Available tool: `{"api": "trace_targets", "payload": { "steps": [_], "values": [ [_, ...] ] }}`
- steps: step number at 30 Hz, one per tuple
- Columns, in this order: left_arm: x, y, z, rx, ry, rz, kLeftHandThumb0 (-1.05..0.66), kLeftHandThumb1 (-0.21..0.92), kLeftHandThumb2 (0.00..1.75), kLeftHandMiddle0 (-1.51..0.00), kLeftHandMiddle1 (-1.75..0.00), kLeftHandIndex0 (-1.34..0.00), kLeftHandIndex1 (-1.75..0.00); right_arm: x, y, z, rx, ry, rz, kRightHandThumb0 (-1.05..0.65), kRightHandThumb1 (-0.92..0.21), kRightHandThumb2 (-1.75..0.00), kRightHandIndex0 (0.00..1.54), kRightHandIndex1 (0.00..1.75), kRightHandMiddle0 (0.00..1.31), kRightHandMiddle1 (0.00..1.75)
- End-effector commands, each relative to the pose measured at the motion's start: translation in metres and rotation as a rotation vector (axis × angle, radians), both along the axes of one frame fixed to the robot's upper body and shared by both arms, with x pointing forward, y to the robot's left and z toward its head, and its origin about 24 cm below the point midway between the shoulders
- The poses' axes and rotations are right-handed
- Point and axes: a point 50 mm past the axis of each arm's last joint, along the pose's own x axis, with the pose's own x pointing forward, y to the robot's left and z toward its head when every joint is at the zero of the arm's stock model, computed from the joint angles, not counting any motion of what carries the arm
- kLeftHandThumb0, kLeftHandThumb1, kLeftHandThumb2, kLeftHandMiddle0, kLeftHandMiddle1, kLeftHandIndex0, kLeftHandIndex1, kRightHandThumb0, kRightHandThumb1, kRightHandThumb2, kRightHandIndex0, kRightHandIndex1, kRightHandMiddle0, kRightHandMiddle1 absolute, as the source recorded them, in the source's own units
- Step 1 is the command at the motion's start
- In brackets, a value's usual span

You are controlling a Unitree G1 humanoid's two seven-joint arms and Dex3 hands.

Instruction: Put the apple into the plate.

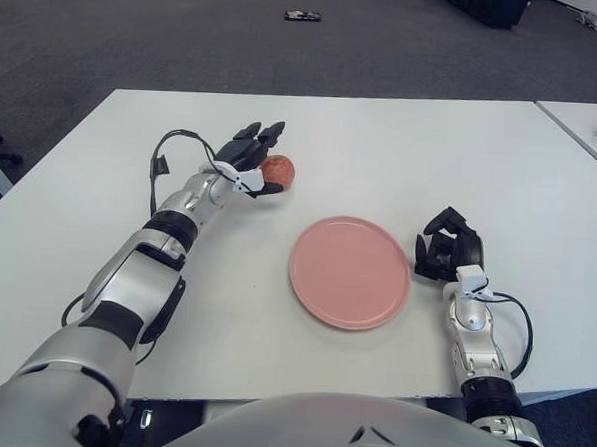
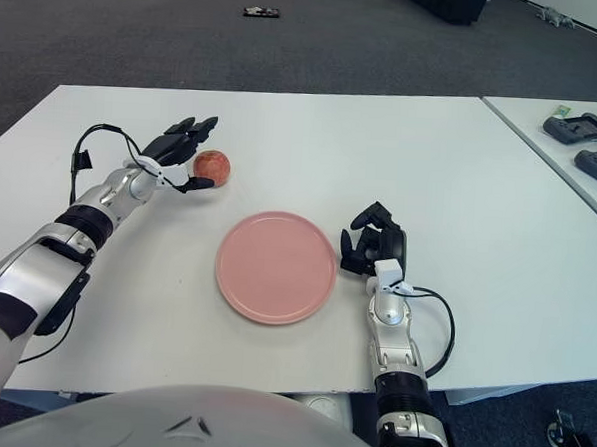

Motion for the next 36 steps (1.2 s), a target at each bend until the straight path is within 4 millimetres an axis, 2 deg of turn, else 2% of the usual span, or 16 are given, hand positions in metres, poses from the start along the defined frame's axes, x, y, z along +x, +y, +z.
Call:
{"api": "trace_targets", "payload": {
  "steps": [1, 21, 36],
  "values": [
    [0.006, -0.004, 0.005, 0.046, 0.015, -0.011, -1.05, 0.51, 0.69, 0.00, 0.00, 0.00, 0.00, -0.007, -0.001, -0.014, -0.008, 0.081, -0.001, -0.49, -0.29, -1.36, 1.13, 1.75, 0.63, 1.75],
    [0.009, -0.032, -0.006, 0.154, 0.095, -0.019, -1.04, 0.54, 0.72, 0.00, 0.00, 0.00, 0.00, -0.008, -0.002, -0.015, -0.007, 0.087, -0.015, -0.49, -0.29, -1.36, 1.14, 1.75, 0.63, 1.75],
    [0.006, -0.032, -0.021, 0.220, 0.206, 0.022, -1.03, 0.59, 0.73, 0.00, 0.00, 0.00, 0.00, -0.011, -0.002, -0.014, 0.003, 0.084, -0.020, -0.49, -0.30, -1.35, 1.11, 1.75, 0.62, 1.75]
  ]
}}
